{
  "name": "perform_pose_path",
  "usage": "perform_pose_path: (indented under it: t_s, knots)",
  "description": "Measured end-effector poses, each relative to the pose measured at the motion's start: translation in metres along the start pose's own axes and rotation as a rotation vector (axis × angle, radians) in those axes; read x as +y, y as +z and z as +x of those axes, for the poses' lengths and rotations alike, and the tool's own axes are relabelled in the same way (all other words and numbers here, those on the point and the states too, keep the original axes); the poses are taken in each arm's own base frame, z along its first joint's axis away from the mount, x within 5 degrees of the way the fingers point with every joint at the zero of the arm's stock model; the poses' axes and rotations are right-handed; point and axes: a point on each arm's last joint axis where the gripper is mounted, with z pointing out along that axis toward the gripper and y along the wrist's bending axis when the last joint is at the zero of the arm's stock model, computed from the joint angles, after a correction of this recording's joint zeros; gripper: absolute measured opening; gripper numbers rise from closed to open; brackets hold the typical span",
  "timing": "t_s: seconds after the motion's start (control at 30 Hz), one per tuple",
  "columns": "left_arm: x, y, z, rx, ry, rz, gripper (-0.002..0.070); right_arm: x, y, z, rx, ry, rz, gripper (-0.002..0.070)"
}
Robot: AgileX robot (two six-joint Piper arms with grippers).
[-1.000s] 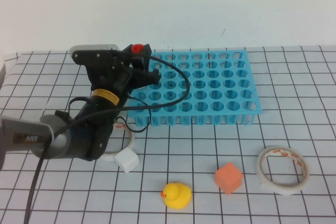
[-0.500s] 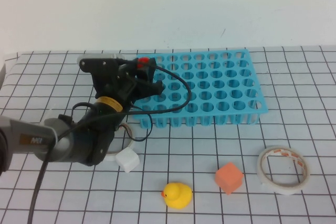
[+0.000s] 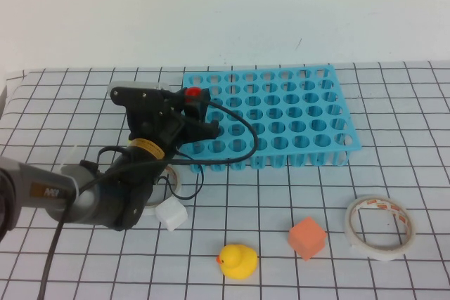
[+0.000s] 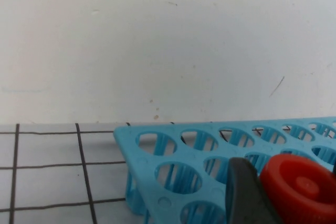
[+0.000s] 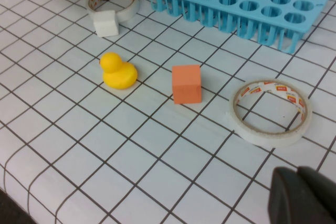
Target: Place the test tubes
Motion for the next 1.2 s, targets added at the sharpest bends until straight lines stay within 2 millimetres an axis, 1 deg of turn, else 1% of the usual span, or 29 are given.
perform_pose_path:
  t_s: [0.07,0.1,0.23,0.3,0.5,0.6,0.67,0.77,0.9,1.03,1.2]
  knots:
    - [0.000,0.000,0.000,0.001,0.011,0.000,0.0284,0.000,0.000,0.000,0.000,0.000,0.000,-0.0001]
    - [0.000,0.000,0.001,0.009,0.019,-0.001,0.0304,0.000,0.000,0.000,0.000,0.000,0.000,-0.0001]
    - [0.002,-0.001,0.006,0.053,0.029,-0.012,0.0423,0.000,0.000,0.000,0.000,0.000,0.000,-0.0001]
    - [0.002,-0.001,0.007,0.058,0.047,-0.013,0.0447,0.000,0.000,0.000,0.000,0.000,0.000,-0.0001]
    - [0.005,-0.001,0.008,0.079,0.087,-0.035,0.0468,0.000,0.000,0.000,0.000,0.000,0.000,-0.0001]
    - [0.013,-0.001,0.006,0.081,0.093,-0.054,0.0471,0.000,0.000,0.000,0.000,0.000,0.000,-0.0001]
    - [0.021,-0.002,0.000,0.079,0.093,-0.075,0.0480,0.000,0.000,0.000,0.000,0.000,0.000,-0.0001]
    - [0.029,-0.005,-0.016,0.070,0.099,-0.099,0.0486,0.000,0.000,0.000,0.000,0.000,0.000,-0.0001]
    - [0.023,-0.012,-0.056,0.011,0.158,-0.056,0.0486,0.000,0.000,0.000,0.000,0.000,0.000,-0.0001]
    - [0.004,-0.023,-0.092,-0.023,0.251,0.022,0.0459,0.000,0.000,0.000,0.000,0.000,0.000,-0.0001]
    - [-0.019,-0.040,-0.125,-0.042,0.354,0.123,0.0442,0.000,0.000,0.000,0.000,0.000,0.000,-0.0001]
